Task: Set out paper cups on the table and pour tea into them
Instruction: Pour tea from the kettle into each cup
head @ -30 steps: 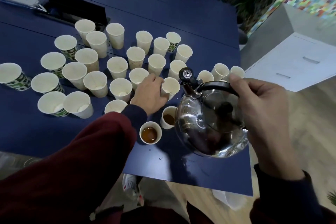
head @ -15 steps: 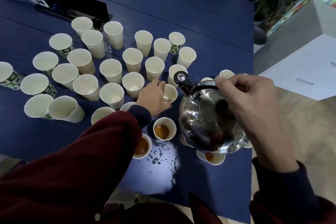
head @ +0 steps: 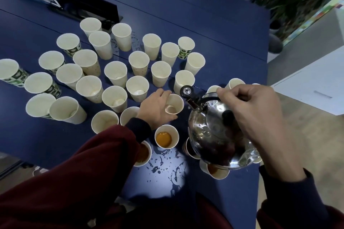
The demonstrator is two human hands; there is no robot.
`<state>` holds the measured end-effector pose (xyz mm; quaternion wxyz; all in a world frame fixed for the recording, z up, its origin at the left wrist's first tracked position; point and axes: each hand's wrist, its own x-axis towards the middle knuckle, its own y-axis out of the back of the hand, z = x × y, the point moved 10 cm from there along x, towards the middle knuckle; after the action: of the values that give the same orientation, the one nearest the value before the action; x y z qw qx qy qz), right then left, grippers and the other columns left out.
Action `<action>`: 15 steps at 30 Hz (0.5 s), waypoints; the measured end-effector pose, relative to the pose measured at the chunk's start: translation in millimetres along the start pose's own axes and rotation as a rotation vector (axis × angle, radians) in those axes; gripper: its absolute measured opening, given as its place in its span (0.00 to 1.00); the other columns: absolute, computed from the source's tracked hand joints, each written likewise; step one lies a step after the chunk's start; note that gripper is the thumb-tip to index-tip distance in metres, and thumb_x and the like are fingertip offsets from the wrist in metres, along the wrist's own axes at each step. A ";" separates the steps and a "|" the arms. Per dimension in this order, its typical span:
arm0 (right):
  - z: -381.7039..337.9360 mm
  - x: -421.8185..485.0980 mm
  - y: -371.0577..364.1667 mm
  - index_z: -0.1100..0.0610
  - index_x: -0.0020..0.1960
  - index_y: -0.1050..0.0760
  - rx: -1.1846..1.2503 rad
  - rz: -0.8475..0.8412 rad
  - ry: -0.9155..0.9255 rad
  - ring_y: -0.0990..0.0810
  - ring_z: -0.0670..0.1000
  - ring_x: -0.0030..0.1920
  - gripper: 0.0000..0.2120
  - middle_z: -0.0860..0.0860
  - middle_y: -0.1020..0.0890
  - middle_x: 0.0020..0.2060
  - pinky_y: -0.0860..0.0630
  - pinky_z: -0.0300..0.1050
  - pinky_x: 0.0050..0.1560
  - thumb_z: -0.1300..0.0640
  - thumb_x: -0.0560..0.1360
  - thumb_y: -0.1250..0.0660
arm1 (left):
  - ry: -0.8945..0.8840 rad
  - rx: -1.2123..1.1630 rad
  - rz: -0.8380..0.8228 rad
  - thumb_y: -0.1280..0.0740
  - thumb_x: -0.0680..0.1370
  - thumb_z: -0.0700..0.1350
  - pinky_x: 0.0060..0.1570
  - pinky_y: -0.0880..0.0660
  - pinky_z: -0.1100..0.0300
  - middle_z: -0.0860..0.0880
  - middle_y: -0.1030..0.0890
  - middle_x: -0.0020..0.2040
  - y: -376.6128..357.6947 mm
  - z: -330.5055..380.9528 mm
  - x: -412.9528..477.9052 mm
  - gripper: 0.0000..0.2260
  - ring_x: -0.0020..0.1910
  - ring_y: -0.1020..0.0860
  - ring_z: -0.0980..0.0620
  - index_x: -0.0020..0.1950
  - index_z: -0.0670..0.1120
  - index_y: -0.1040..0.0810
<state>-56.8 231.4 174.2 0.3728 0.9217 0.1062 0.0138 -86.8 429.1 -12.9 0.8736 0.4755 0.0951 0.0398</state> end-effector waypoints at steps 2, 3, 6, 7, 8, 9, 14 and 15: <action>2.2 -1.2 -0.1 0.59 0.33 0.20 -0.008 0.004 -0.002 0.30 0.44 0.27 0.17 0.43 0.28 0.22 0.34 0.33 0.29 0.49 0.76 0.28 | -0.001 -0.005 0.014 0.24 0.68 0.58 0.56 0.26 0.50 0.48 0.26 0.61 1.2 -0.3 -0.2 0.32 0.60 0.25 0.46 0.68 0.49 0.29; 3.4 -1.5 -1.0 0.58 0.33 0.20 -0.012 0.002 -0.005 0.30 0.44 0.27 0.17 0.44 0.29 0.22 0.34 0.33 0.28 0.49 0.76 0.28 | -0.008 -0.005 0.024 0.24 0.69 0.58 0.54 0.26 0.50 0.48 0.25 0.59 1.5 0.0 -0.2 0.31 0.59 0.24 0.46 0.66 0.49 0.29; 5.5 -2.5 -1.4 0.57 0.32 0.20 -0.021 0.004 -0.020 0.30 0.45 0.26 0.17 0.46 0.28 0.22 0.34 0.34 0.29 0.47 0.75 0.27 | -0.044 0.003 0.050 0.26 0.71 0.58 0.51 0.24 0.50 0.48 0.24 0.56 2.8 3.0 0.2 0.26 0.55 0.23 0.45 0.63 0.49 0.27; 5.4 -2.7 -1.0 0.57 0.32 0.20 -0.020 0.008 -0.019 0.31 0.45 0.26 0.17 0.47 0.28 0.22 0.34 0.34 0.29 0.48 0.75 0.27 | -0.057 0.003 0.054 0.27 0.71 0.58 0.50 0.24 0.49 0.48 0.24 0.55 2.6 4.3 0.3 0.25 0.55 0.23 0.45 0.63 0.49 0.26; 4.5 -2.8 -0.1 0.58 0.32 0.20 -0.020 0.012 -0.015 0.31 0.45 0.26 0.18 0.49 0.27 0.23 0.34 0.34 0.29 0.48 0.75 0.27 | -0.069 0.004 0.053 0.27 0.71 0.58 0.50 0.24 0.48 0.47 0.24 0.55 1.8 5.8 0.6 0.24 0.55 0.23 0.44 0.63 0.48 0.26; 3.8 -2.8 0.7 0.58 0.32 0.20 -0.022 0.016 -0.013 0.31 0.46 0.26 0.18 0.51 0.27 0.23 0.35 0.34 0.28 0.48 0.75 0.27 | -0.081 0.006 0.051 0.27 0.72 0.57 0.51 0.24 0.48 0.47 0.24 0.56 1.4 7.2 1.0 0.25 0.55 0.23 0.44 0.64 0.48 0.26; 4.7 -1.8 1.2 0.56 0.32 0.20 -0.046 0.012 -0.041 0.29 0.45 0.27 0.17 0.47 0.27 0.22 0.34 0.35 0.29 0.47 0.75 0.28 | -0.102 0.008 0.044 0.27 0.72 0.58 0.53 0.24 0.50 0.48 0.24 0.59 0.5 10.5 5.7 0.28 0.58 0.24 0.46 0.68 0.49 0.28; 4.6 -1.3 1.1 0.56 0.32 0.20 -0.047 0.012 -0.042 0.29 0.45 0.27 0.17 0.47 0.26 0.22 0.34 0.36 0.29 0.47 0.75 0.28 | -0.104 0.004 0.041 0.27 0.72 0.58 0.54 0.24 0.49 0.48 0.24 0.59 0.5 11.0 7.0 0.27 0.58 0.24 0.47 0.68 0.49 0.28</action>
<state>-57.4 227.2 171.7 0.3966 0.9133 0.0923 -0.0009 -77.8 421.4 -7.5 0.8756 0.4804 0.0399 0.0326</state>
